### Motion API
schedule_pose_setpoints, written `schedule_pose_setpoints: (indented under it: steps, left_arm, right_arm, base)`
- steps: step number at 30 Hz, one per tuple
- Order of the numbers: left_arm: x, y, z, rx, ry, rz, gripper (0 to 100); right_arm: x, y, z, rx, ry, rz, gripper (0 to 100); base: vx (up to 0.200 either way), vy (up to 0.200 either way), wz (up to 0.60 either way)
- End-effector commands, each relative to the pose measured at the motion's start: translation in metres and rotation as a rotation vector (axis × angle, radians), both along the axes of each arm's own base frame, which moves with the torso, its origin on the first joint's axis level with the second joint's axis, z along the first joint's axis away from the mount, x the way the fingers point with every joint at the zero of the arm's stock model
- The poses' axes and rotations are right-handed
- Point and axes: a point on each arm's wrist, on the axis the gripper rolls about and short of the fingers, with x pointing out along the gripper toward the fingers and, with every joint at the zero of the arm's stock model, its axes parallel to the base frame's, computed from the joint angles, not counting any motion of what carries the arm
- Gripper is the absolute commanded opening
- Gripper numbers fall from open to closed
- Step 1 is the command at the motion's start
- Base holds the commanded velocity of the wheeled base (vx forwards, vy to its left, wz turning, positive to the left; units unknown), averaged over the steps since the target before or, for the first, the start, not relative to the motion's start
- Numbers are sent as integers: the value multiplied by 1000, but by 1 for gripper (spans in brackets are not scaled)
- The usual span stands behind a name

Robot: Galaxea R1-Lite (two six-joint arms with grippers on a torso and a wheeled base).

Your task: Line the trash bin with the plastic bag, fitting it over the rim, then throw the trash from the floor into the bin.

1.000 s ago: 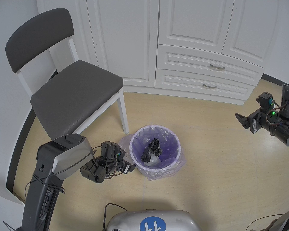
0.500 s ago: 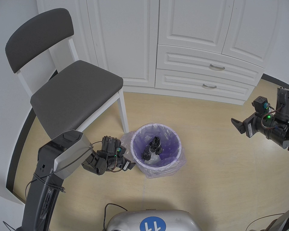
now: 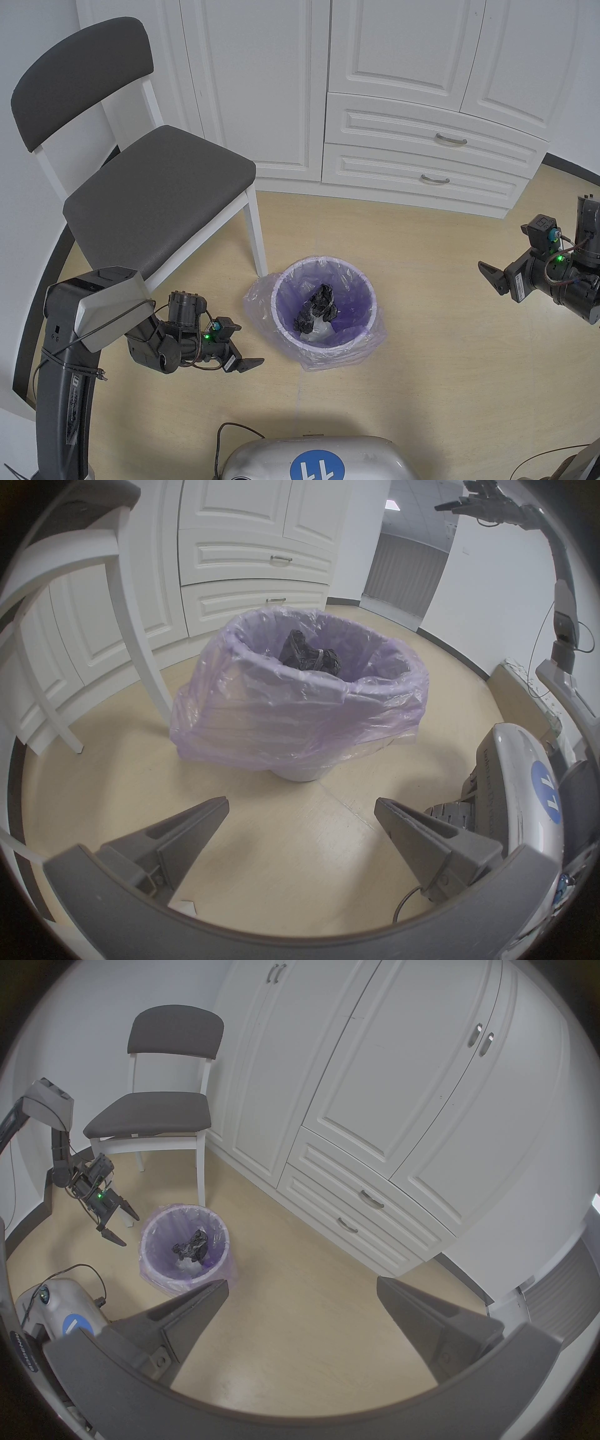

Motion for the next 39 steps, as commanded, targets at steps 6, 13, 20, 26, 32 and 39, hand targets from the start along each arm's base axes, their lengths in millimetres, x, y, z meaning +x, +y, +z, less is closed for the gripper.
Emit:
schedule_pose_setpoints:
  steps: [6, 13, 20, 26, 32, 39]
  left_arm:
    - [13, -20, 5, -23, -49, -34, 100]
    - [21, -34, 0, -28, -45, -54, 100]
    - [36, -48, -1, -46, -65, -62, 100]
    - [37, -48, -3, -43, -59, -54, 0]
    - [38, -43, -4, -43, -55, -42, 0]
    - [41, -36, -3, -42, -53, -25, 0]
  right_arm:
    - [-10, -2, -1, -1, -1, 6, 100]
    - [-11, -3, -3, -3, 6, 6, 100]
    - [-11, -3, -4, -5, 11, 6, 100]
    - [-14, -3, -3, -4, 8, 6, 100]
    - [-14, -4, -6, -6, 15, 7, 100]
    - [-15, -4, -7, -3, 19, 21, 100]
  base:
    - [0, 0, 0]
    - [0, 0, 0]
    - [0, 0, 0]
    - [0, 0, 0]
    - [0, 0, 0]
    - [0, 0, 0]
